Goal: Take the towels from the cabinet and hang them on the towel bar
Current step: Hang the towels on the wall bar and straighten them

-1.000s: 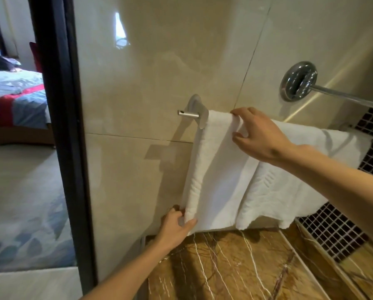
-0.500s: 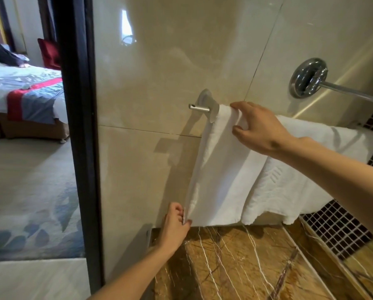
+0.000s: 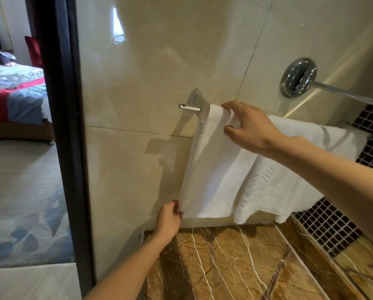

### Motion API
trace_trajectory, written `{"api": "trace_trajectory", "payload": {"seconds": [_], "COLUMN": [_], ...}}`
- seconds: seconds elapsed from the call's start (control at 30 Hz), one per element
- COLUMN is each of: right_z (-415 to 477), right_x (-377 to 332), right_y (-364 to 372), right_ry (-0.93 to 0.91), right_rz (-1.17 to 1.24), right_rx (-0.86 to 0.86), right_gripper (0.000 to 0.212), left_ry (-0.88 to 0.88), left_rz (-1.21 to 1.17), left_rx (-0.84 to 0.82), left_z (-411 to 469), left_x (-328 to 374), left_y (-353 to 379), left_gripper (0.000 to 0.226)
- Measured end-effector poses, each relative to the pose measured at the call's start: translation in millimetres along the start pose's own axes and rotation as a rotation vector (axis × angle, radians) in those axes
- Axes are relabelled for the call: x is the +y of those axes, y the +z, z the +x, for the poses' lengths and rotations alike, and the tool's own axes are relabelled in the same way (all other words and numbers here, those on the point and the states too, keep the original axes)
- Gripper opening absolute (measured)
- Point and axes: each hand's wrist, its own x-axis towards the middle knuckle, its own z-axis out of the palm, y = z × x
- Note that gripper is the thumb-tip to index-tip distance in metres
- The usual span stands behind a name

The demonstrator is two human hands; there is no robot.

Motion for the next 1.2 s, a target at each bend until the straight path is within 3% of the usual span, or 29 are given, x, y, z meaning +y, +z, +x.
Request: {"api": "trace_trajectory", "payload": {"seconds": [0.23, 0.33, 0.43, 0.53, 0.6, 0.7, 0.8, 0.97, 1.2], "right_z": [-2, -4, -10, -22, -30, -39, -45, -50, -49], "right_x": [2, 8, 23, 41, 52, 66, 78, 91, 97], "right_y": [1, -3, -13, -22, -26, -29, -29, -30, -26], "right_ry": [-0.020, -0.022, 0.024, 0.068, 0.097, 0.140, 0.164, 0.114, 0.084], "right_rz": [0.006, 0.005, 0.007, -0.015, -0.027, -0.039, -0.052, -0.062, -0.041], "right_rx": [-0.001, -0.020, 0.004, 0.007, -0.003, -0.035, -0.064, -0.068, -0.034], "right_gripper": [0.062, 0.066, 0.070, 0.072, 0.070, 0.077, 0.081, 0.078, 0.066], "left_ry": [-0.005, -0.035, -0.033, 0.137, 0.272, 0.319, 0.296, 0.216, 0.177], "left_rz": [0.000, -0.035, -0.071, -0.066, -0.074, -0.034, 0.014, 0.005, 0.041], "left_rx": [0.003, 0.034, 0.230, 0.349, 0.221, -0.087, -0.225, -0.248, -0.043], "left_z": [-5, -11, -29, -56, -77, -92, -83, -56, -22], "left_x": [-1, 6, 15, 24, 33, 50, 67, 84, 83], "left_y": [5, 9, 14, 29, 46, 77, 101, 118, 121], "left_gripper": [0.031, 0.047, 0.074, 0.063, 0.051, 0.042, 0.050, 0.065, 0.075]}}
